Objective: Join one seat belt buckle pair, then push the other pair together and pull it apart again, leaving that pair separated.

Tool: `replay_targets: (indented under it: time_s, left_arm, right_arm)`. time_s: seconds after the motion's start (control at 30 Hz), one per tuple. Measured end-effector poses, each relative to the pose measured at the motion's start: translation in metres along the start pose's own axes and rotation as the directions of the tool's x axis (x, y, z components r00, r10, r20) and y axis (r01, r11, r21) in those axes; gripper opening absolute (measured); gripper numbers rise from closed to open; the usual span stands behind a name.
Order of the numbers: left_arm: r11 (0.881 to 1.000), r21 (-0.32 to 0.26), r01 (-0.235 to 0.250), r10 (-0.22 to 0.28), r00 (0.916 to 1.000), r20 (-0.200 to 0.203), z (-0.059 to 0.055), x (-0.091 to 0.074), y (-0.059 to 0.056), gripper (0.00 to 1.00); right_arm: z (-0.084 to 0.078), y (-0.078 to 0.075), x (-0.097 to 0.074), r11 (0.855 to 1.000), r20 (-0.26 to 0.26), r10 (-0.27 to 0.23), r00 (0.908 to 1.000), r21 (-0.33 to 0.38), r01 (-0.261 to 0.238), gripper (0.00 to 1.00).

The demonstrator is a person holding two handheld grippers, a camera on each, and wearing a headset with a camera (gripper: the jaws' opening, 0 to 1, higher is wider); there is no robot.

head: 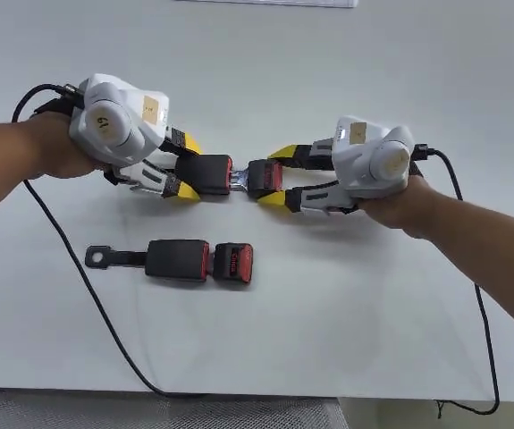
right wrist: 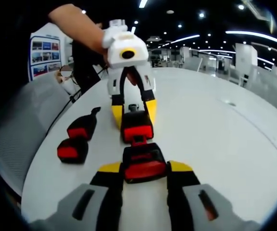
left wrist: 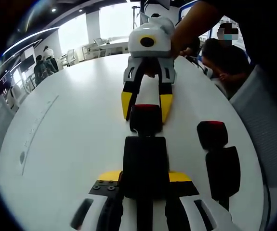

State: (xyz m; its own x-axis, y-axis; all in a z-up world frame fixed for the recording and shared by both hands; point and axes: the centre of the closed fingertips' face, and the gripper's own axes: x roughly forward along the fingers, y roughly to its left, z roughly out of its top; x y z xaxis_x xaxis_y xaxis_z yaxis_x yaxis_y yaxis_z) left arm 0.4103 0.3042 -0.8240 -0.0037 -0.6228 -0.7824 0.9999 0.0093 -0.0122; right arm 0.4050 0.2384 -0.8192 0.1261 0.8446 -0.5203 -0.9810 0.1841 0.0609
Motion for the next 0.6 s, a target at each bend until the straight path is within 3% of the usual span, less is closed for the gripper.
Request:
replay_targets:
  time_s: [0.6]
  left_arm:
    - [1.0, 0.009, 0.001, -0.001, 0.9999, -0.015, 0.0, 0.0, 0.0, 0.33]
  right_arm:
    - [0.008, 0.001, 0.013, 0.999, 0.002, -0.039, 0.9992, 0.034, 0.039, 0.35]
